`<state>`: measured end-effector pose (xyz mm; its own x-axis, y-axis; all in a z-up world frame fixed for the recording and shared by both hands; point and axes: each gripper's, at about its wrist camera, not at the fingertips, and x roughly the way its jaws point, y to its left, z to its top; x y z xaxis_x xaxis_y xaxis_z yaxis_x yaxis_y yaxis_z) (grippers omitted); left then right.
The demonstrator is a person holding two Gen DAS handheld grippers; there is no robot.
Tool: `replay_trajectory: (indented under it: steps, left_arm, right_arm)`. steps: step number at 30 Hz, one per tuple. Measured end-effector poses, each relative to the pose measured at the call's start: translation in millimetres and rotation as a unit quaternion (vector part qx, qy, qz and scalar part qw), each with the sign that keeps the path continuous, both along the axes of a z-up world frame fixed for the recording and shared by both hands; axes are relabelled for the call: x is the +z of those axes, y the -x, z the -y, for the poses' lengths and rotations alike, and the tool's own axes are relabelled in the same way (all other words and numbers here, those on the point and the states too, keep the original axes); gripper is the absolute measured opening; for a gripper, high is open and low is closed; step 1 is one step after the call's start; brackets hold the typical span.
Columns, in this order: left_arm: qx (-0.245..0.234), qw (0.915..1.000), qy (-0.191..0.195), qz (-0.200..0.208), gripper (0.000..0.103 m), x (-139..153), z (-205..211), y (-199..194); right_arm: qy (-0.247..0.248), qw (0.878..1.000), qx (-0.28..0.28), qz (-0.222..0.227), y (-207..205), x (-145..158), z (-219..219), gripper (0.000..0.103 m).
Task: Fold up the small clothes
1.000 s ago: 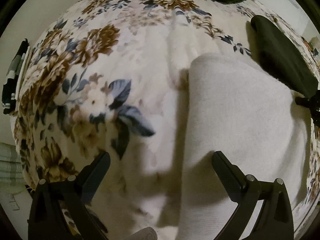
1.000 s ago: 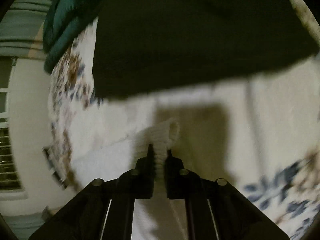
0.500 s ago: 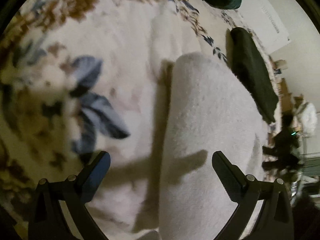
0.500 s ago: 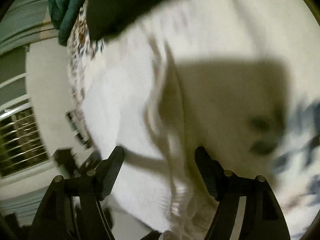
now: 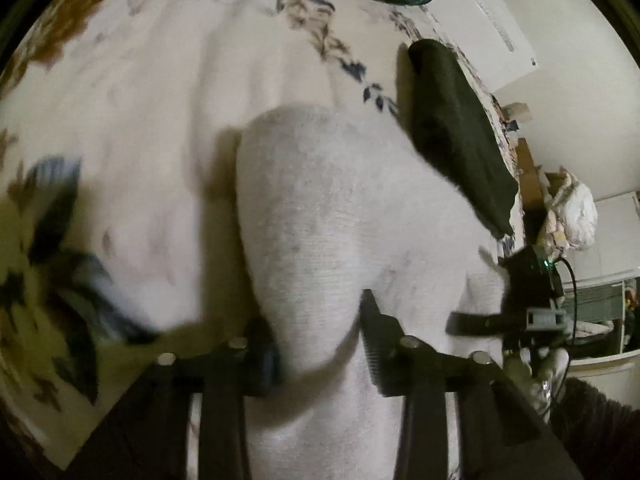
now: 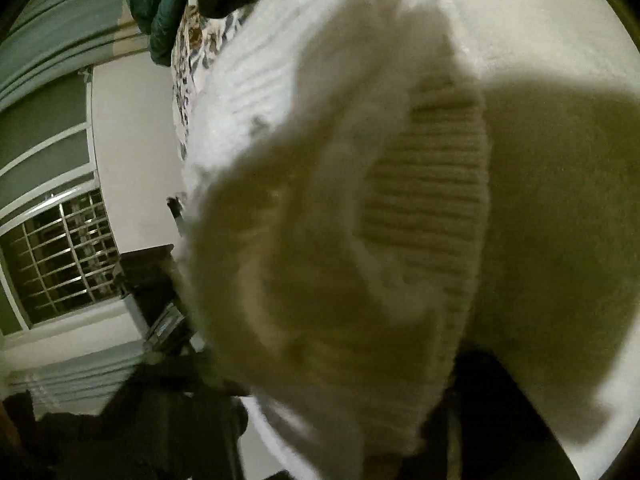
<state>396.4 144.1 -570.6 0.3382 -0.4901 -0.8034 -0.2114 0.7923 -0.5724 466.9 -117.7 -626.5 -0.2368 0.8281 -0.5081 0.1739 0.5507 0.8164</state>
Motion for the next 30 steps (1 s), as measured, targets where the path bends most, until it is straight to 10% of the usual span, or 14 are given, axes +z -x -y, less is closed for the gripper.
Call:
replay_trajectory:
  steps: [8,17,30]
  left_arm:
    - [-0.037,0.9981,-0.042,0.025,0.021,54.9,11.6,-25.7]
    - [-0.112,0.9865,-0.060,0.104,0.022,123.3,67.7,-132.3]
    - [-0.129,0.9782,-0.133,0.094,0.026,73.3,141.5,-307.8]
  right_arm:
    - [0.031,0.996,-0.073,0.039,-0.2,58.1,9.1,0.027]
    - [0.042,0.978,-0.175,0.108,-50.8,151.2,114.5,0.026]
    - [0.094,0.967,-0.194,0.133,-232.1,141.7,183.7,0.026]
